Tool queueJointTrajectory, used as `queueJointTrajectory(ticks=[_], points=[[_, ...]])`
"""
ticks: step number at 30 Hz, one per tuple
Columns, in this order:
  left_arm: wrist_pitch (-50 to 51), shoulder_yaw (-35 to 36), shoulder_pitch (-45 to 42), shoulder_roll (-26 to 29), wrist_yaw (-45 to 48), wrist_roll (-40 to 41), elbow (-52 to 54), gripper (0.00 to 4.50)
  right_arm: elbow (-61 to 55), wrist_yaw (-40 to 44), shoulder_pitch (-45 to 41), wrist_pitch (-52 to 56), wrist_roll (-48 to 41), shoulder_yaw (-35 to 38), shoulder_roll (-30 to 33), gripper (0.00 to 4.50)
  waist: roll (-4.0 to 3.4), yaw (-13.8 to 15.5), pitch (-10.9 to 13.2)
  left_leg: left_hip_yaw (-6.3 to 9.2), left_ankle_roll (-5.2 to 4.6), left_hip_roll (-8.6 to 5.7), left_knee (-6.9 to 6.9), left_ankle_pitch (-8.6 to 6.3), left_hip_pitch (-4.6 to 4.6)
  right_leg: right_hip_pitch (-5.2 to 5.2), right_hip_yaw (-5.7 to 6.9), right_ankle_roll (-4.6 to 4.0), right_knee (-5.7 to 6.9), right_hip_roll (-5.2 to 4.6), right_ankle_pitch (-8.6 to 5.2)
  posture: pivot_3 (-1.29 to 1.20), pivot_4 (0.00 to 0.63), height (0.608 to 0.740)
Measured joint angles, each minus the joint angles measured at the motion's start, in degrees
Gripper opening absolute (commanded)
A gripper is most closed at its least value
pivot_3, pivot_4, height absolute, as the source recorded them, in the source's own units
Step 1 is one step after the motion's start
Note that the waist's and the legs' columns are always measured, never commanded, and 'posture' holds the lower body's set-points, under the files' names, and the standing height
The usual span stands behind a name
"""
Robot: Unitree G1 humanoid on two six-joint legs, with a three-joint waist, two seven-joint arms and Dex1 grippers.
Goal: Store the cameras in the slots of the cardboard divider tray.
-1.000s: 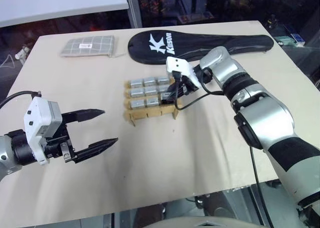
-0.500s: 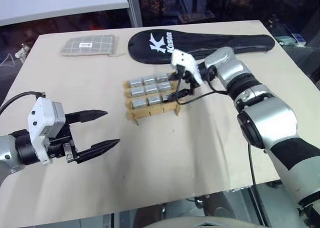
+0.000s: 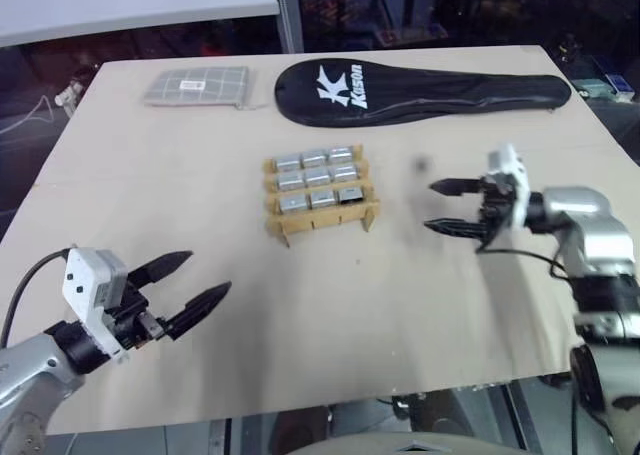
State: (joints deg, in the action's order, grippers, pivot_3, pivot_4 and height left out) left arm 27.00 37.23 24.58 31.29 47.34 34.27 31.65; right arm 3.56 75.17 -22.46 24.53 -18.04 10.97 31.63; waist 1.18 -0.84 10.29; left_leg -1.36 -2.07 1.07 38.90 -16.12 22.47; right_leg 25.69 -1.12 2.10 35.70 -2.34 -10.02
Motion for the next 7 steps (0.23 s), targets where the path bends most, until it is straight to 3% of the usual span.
queueJointTrajectory(ticks=[4,7], points=[[-8.7,-5.0,3.4,-6.5,-4.3,-8.4,-3.3,4.5,-5.0,-5.9,13.7,-2.8,-1.7,4.3,-0.6,4.46,0.1,-0.2,-0.1,-0.15,-0.01,0.14,0.04,-0.01,-0.49,-0.3,-0.32,0.2,0.06,0.13,-0.17,0.0,0.15,0.74],[-13.8,-8.3,5.6,-8.2,-4.9,-12.4,-5.7,4.5,-4.6,-7.5,19.0,-10.0,-1.6,6.1,-0.7,4.46,0.1,-0.3,-0.1,-0.41,-0.01,0.2,0.14,-0.01,-0.63,-0.38,-0.41,0.21,0.09,0.22,-0.18,0.0,0.15,0.74]])
